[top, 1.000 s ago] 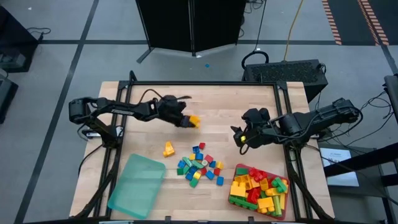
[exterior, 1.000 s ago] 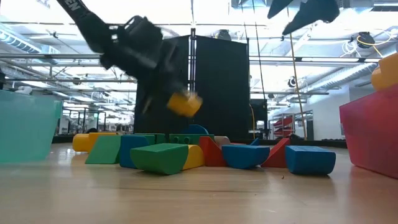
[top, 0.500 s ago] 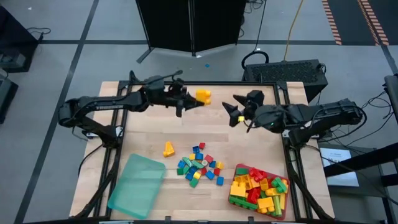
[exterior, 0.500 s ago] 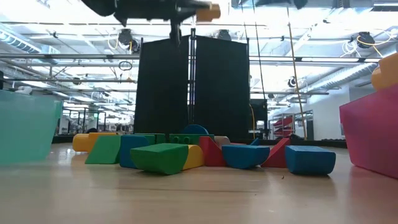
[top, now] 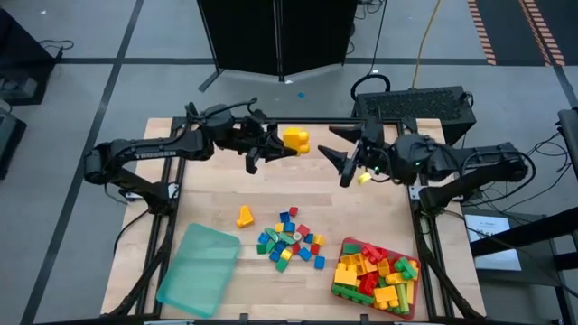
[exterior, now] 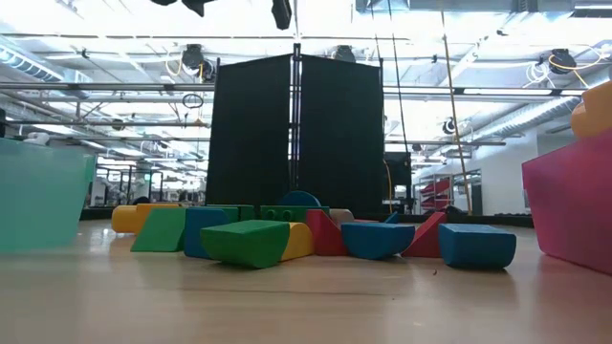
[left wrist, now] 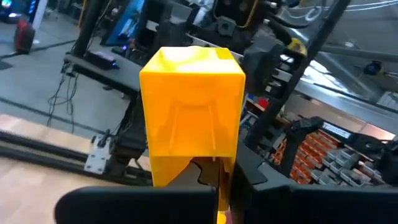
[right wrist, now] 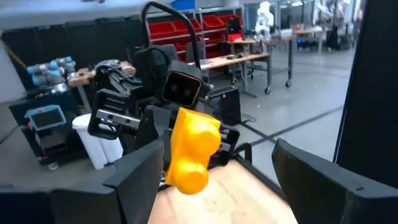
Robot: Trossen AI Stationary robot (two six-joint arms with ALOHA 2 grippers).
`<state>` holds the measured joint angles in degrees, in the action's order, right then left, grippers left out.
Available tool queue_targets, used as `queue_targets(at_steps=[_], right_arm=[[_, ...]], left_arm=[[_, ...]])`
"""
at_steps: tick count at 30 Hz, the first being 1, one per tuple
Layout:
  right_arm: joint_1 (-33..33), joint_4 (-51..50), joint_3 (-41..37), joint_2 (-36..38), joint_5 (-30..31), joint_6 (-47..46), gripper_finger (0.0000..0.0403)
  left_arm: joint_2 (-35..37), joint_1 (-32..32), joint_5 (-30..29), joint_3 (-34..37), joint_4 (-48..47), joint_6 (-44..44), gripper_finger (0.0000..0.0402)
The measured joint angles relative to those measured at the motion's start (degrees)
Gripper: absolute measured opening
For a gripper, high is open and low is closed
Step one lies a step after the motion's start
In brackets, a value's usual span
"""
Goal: Sort blocks by size
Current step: Put the 2-stud yellow game piece into the pink bin
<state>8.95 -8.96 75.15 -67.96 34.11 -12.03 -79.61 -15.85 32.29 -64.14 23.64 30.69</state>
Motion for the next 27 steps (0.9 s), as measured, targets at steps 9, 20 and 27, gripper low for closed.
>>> queue_targets(at_steps=[9,20,27], right_arm=[[-1.22,-1.36,1.95,-1.49,-1.50,2.90,0.0290],[-7.20,4.17,2.09,-5.30,-17.65,-2.11,0.0290],[-9.41,4.78,1.95,-7.72,-19.49,-2.93,0.0290]], left_arm=[[0.00,0.24,0.49,-0.15,2.06,-4.16,0.0009],[-0.02,0.24,-0.77,-0.15,2.97,-7.69,0.0010],[-0.02,0.17,-1.25,-0.13,2.86,-8.98,0.0010]])
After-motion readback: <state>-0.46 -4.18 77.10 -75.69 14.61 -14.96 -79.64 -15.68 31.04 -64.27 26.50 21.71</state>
